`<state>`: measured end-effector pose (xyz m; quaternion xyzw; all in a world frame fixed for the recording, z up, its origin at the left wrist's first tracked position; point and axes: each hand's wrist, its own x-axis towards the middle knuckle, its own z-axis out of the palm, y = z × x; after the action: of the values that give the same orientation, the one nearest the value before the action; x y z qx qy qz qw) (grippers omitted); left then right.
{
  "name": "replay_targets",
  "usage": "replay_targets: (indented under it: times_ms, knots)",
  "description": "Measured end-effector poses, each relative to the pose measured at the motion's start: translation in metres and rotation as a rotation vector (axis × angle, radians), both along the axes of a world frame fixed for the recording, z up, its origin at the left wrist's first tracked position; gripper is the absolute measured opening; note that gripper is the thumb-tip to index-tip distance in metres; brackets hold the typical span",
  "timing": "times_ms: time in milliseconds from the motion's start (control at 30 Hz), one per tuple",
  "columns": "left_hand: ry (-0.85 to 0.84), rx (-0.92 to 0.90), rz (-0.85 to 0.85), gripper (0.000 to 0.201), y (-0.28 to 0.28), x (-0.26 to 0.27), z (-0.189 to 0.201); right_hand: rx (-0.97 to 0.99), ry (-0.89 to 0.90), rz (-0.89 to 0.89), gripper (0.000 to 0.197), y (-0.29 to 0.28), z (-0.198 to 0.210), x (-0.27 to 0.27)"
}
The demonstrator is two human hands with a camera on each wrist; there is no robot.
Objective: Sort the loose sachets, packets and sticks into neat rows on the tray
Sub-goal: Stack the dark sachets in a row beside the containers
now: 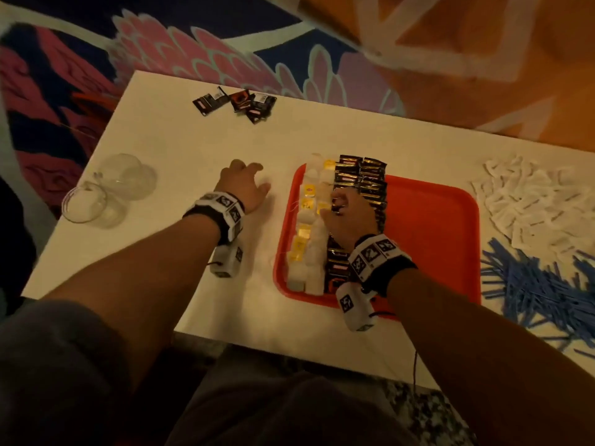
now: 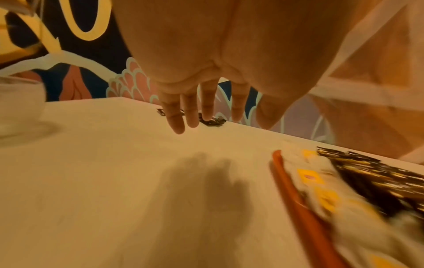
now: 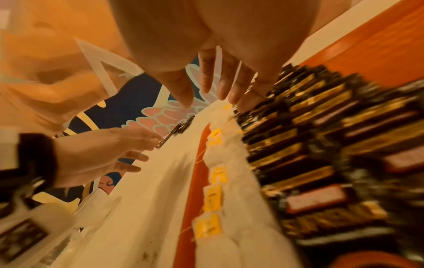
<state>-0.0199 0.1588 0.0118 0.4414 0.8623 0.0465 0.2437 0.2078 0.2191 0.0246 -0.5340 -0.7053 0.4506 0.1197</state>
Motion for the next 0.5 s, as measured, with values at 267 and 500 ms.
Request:
replay_targets:
  times_ms: [267,500]
  knots:
    - [0.062,0.025,-0.002,0.071,0.093,-0.132,-0.029,-0.046,-0.088,-0.016,0.033,-0.004,-0.010,-0.084]
    - [0.059,-0.054,-0.004,0.069,0.152,-0.172,-0.034,-0.032,-0.163,-0.004,0.036,0.003,-0.012,-0.116]
